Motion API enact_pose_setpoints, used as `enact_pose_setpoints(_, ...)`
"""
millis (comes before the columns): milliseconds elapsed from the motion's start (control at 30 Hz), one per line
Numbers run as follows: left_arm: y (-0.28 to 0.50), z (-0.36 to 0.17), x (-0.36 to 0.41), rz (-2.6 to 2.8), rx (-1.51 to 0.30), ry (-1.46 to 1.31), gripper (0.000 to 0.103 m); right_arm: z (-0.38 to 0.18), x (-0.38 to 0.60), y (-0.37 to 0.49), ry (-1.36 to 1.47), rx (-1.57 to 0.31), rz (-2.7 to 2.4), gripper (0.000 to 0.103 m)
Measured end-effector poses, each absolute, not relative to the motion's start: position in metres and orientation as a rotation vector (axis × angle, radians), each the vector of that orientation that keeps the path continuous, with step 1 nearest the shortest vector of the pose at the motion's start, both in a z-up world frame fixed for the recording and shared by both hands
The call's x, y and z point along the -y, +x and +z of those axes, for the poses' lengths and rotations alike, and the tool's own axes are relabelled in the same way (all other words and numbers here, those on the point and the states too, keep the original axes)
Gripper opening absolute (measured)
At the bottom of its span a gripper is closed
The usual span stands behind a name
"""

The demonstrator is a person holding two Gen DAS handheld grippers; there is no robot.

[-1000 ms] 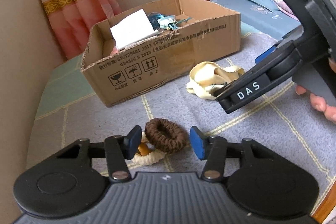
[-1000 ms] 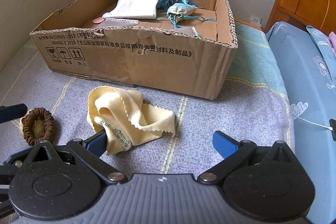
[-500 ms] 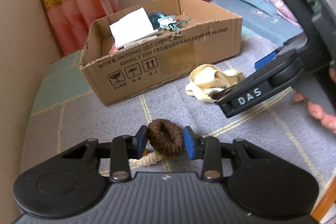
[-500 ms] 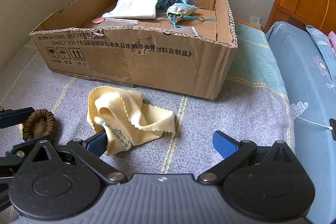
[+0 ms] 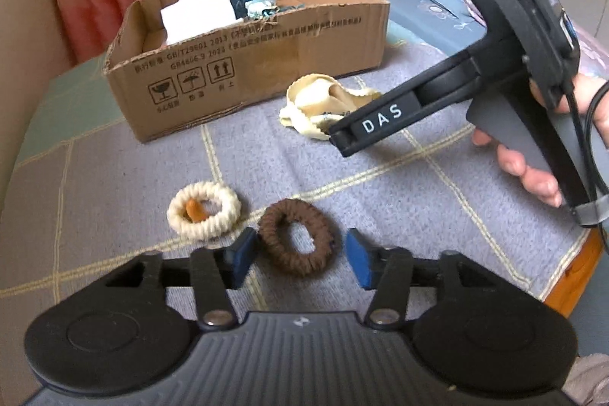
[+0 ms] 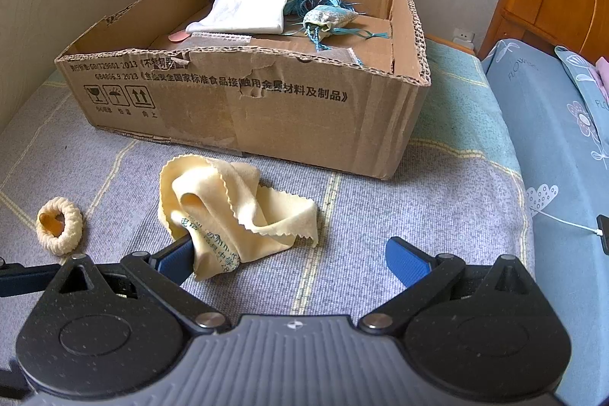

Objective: Organize soft objects
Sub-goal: 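Close the right gripper on the yellow cloth while the left gripper holds the hair tie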

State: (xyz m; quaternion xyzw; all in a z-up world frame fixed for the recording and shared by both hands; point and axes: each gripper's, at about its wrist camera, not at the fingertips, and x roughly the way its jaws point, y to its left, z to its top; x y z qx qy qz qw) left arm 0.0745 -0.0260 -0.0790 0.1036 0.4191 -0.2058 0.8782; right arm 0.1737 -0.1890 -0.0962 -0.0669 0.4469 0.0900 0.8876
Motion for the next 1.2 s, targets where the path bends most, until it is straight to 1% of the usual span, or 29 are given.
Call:
enact_pose_setpoints(67, 0.073, -0.08, 0.028, -0.419, -0.866, 0.229, 0.067, -0.096, 0.189, 0.174, -0.14, -0.929, 0.188, 0.103)
enact_pose_setpoints(167, 0.074, -0.081, 0.029, -0.411, -0.865, 0.223, 0.067, -0.096, 0.189, 0.174, -0.139, -0.929, 0.187, 0.103)
enact_pose_setpoints(233, 0.077, -0.08, 0.029, -0.411, -0.874, 0.197, 0.064, -0.096, 0.189, 0.174, -0.139, -0.929, 0.188, 0.103)
enact_pose_setpoints(333, 0.078, -0.08, 0.029, -0.403, -0.868, 0.185, 0.052, -0.096, 0.189, 0.174, -0.14, -0.927, 0.189, 0.103)
enact_pose_setpoints(367, 0.077, -0.08, 0.03, -0.401, -0.865, 0.183, 0.041, -0.096, 0.188, 0.174, -0.14, -0.926, 0.189, 0.103)
enact_pose_setpoints(400, 0.077, -0.079, 0.03, -0.396, -0.862, 0.18, 0.035, -0.096, 0.188, 0.173, -0.14, -0.925, 0.19, 0.103)
enact_pose_setpoints(900, 0.076, -0.078, 0.027, -0.382, -0.865, 0.171, 0.035, -0.095, 0.159, 0.176, -0.16, -0.916, 0.29, 0.103)
enact_pose_setpoints(933, 0.076, -0.078, 0.027, -0.383, -0.865, 0.171, 0.035, -0.095, 0.157, 0.177, -0.155, -0.915, 0.295, 0.101)
enact_pose_setpoints(967, 0.076, -0.078, 0.027, -0.383, -0.864, 0.171, 0.035, -0.093, 0.155, 0.177, -0.157, -0.91, 0.296, 0.096)
enact_pose_setpoints(1000, 0.076, -0.078, 0.027, -0.383, -0.864, 0.17, 0.035, -0.093, 0.154, 0.176, -0.163, -0.905, 0.297, 0.093)
enact_pose_setpoints(1100, 0.076, -0.078, 0.027, -0.383, -0.864, 0.17, 0.035, -0.09, 0.152, 0.174, -0.186, -0.895, 0.291, 0.075)
enact_pose_setpoints(1133, 0.076, -0.078, 0.027, -0.383, -0.864, 0.17, 0.035, -0.089, 0.152, 0.173, -0.189, -0.891, 0.291, 0.072)
enact_pose_setpoints(1200, 0.076, -0.078, 0.027, -0.383, -0.863, 0.169, 0.035, -0.088, 0.154, 0.169, -0.19, -0.882, 0.289, 0.058)
